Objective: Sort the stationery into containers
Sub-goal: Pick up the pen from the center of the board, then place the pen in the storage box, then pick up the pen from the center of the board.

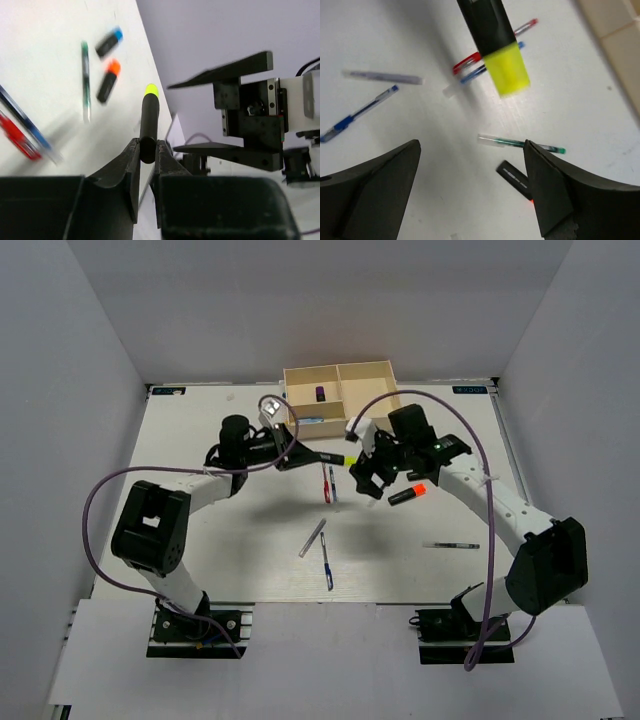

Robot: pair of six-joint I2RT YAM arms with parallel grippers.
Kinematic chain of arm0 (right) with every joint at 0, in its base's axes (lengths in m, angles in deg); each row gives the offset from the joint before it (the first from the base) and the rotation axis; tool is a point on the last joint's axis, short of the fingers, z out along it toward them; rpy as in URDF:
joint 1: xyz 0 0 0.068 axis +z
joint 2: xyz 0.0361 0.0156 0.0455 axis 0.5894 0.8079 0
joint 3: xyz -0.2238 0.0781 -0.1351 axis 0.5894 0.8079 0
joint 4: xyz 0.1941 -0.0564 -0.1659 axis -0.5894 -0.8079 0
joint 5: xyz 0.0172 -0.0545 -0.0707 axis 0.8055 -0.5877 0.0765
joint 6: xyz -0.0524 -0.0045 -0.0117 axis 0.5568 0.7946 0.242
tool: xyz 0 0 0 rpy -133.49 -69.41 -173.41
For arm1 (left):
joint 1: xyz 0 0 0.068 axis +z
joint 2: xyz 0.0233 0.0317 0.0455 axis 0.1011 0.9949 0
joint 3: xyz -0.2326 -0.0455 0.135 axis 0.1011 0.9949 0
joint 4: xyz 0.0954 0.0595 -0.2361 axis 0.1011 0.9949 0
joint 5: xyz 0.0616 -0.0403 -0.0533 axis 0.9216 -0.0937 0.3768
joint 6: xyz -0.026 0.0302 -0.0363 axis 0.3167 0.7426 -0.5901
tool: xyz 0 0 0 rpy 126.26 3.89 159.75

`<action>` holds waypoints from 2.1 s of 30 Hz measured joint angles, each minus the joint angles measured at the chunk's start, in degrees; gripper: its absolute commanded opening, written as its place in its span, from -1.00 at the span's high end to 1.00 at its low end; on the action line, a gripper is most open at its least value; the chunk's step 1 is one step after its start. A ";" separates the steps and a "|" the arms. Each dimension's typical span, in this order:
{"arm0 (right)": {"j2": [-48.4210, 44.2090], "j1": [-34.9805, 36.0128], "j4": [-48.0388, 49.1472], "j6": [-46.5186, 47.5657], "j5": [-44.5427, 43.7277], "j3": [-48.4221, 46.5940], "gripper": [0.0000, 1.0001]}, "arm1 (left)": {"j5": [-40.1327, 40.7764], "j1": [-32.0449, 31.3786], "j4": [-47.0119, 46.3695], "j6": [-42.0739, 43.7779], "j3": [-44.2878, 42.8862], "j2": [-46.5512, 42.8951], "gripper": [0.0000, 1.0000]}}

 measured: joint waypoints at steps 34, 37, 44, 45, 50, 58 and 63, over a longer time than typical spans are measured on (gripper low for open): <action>0.50 -18.95 -0.48 -11.85 5.53 -4.76 -0.78 | 24.79 4.76 17.99 31.85 -67.08 48.35 0.31; 0.50 -19.32 -0.59 -11.85 5.51 -4.76 -0.78 | 27.02 4.13 19.69 34.56 -68.91 48.52 -0.06; 0.46 -20.13 -0.66 -11.76 4.37 -4.13 -0.76 | 30.82 3.48 23.69 39.34 -70.77 48.28 -0.26; 0.44 -20.15 -0.70 -11.63 4.00 -3.67 -0.75 | 31.52 3.48 24.61 39.87 -70.73 48.11 -0.25; 0.20 -20.55 -0.68 -8.90 0.96 -0.13 -0.61 | 33.42 4.24 28.52 40.52 -65.88 42.66 -0.21; 0.33 -20.87 -3.54 4.52 -0.46 5.79 -0.54 | 20.41 7.23 34.01 42.69 -49.42 17.77 -0.25; 3.85 -20.76 -3.52 15.69 0.04 6.19 -0.62 | 7.65 6.23 33.27 41.81 -40.15 5.55 -0.37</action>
